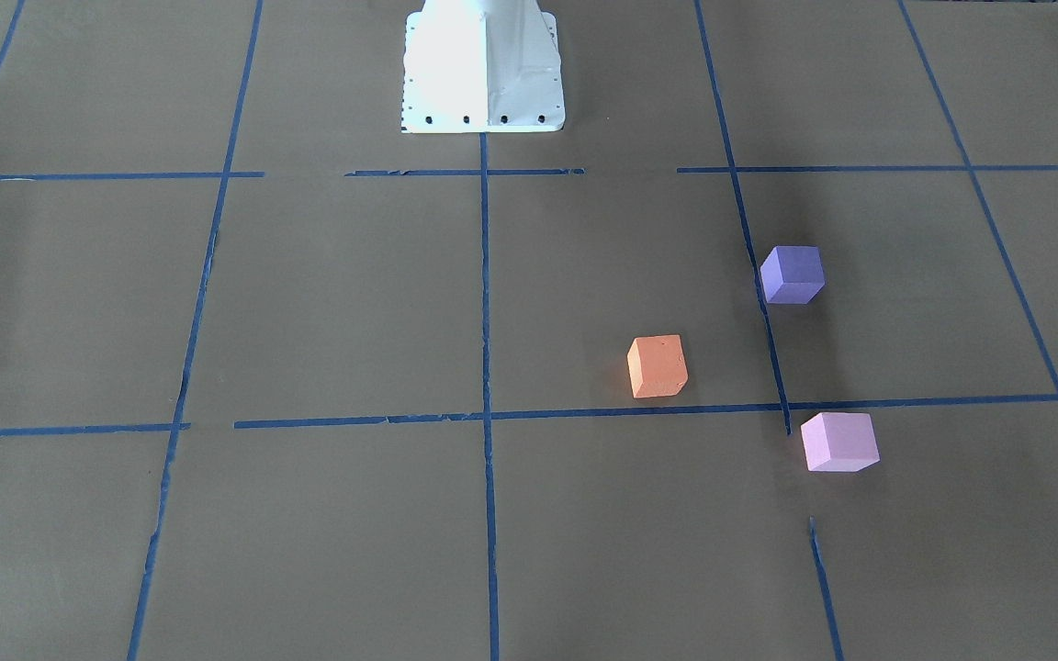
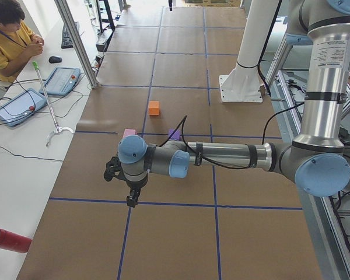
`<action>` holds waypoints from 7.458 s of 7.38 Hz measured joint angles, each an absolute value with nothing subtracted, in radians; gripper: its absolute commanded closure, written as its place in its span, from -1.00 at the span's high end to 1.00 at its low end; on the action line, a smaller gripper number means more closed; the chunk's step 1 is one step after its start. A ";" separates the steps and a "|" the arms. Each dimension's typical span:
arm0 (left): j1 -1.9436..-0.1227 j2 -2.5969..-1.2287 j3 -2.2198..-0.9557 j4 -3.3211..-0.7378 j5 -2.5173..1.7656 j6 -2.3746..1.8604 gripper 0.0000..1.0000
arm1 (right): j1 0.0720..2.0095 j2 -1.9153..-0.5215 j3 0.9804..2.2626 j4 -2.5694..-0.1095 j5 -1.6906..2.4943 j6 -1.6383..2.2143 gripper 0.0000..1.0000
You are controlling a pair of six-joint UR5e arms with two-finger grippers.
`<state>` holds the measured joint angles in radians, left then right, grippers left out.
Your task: Arrange blocks in a line
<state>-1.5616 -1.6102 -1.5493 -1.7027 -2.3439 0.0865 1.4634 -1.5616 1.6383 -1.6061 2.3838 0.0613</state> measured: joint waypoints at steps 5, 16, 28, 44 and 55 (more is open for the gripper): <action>-1.527 -1.659 -1.581 -1.703 -2.351 0.077 1.00 | 1.463 -1.562 1.638 -1.606 2.384 0.061 1.00; -0.774 -2.165 -1.560 -1.731 -2.105 -1.065 1.00 | 1.463 -1.562 1.638 -1.606 2.384 0.061 1.00; -0.765 -2.110 -1.492 -1.844 -1.998 -1.070 -0.90 | 1.463 -1.562 1.638 -1.606 2.384 0.061 1.00; -1.327 -1.751 -1.635 -1.661 -2.155 -0.117 1.00 | 1.463 -1.562 1.638 -1.606 2.384 0.061 1.00; -1.606 -1.600 -1.578 -1.622 -2.323 0.169 1.00 | 1.463 -1.562 1.638 -1.606 2.384 0.061 1.00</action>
<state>-1.6060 -1.5999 -1.5783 -1.6219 -2.3230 0.1687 1.4634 -1.5616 1.6385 -1.6061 2.3838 0.0614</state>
